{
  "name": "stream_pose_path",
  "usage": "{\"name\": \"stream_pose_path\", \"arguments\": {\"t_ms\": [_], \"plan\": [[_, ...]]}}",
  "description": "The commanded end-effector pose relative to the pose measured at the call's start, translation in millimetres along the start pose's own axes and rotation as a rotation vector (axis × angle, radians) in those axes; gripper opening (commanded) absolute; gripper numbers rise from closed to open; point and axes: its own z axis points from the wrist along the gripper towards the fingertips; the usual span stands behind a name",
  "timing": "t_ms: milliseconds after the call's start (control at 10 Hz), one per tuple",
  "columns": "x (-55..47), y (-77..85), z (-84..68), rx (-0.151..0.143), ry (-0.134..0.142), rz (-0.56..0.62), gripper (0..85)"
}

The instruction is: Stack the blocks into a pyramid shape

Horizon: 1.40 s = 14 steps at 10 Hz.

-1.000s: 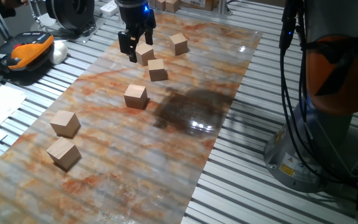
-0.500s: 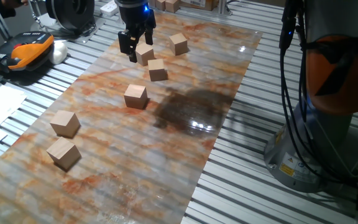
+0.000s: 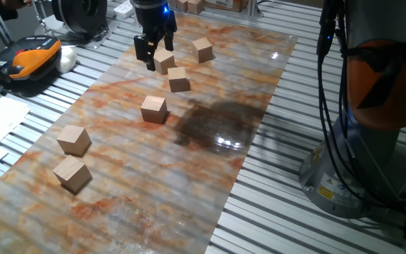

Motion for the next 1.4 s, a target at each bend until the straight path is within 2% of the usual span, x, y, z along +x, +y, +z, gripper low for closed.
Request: {"name": "stream_pose_path", "arguments": {"t_ms": [0, 200, 1300], "plan": [[-0.3, -0.1, -0.8, -0.004, 0.063, 0.166, 0.0], [0.0, 0.1, -6.5, 0.000, 0.069, 0.167, 0.0], [-0.5, 0.5, -5.9, 0.003, 0.067, 0.169, 0.0]]}}
